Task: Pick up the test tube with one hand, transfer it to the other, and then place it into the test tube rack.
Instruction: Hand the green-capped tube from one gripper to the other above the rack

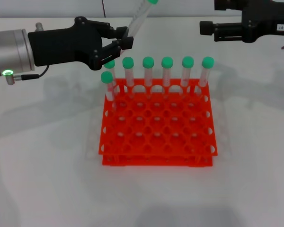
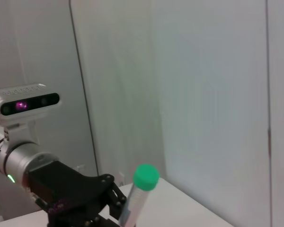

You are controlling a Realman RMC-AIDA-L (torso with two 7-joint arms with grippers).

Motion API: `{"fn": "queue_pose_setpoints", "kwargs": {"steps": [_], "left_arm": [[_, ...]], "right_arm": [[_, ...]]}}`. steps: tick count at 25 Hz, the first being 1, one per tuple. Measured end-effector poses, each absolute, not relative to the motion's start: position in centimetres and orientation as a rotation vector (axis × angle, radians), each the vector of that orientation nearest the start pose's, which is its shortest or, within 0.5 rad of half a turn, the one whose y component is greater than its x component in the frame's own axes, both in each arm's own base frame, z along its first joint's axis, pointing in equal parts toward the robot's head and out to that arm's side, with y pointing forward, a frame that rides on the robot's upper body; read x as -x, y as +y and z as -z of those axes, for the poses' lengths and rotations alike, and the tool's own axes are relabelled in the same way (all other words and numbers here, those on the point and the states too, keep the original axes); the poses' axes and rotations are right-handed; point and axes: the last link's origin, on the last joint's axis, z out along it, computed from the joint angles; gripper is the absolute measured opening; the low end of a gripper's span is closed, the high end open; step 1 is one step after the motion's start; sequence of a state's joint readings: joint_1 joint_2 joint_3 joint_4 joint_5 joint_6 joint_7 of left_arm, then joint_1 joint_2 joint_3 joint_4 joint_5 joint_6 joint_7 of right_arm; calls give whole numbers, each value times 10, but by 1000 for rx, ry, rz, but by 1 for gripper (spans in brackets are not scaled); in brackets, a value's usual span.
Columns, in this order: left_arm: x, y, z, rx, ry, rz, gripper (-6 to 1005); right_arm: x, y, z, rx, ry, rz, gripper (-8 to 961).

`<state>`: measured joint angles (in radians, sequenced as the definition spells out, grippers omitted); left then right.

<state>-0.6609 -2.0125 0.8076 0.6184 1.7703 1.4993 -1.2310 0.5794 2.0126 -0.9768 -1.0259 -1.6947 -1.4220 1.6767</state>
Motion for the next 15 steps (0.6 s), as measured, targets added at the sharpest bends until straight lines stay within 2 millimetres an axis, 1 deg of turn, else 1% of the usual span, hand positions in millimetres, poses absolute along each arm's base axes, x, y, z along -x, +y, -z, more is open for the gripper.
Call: {"fn": "queue_pose_setpoints", "kwargs": {"steps": [15], "left_arm": [[203, 381, -20, 2689, -201, 802, 224]], "right_arm": [[-132, 396, -50, 2692, 296, -823, 841]]}}
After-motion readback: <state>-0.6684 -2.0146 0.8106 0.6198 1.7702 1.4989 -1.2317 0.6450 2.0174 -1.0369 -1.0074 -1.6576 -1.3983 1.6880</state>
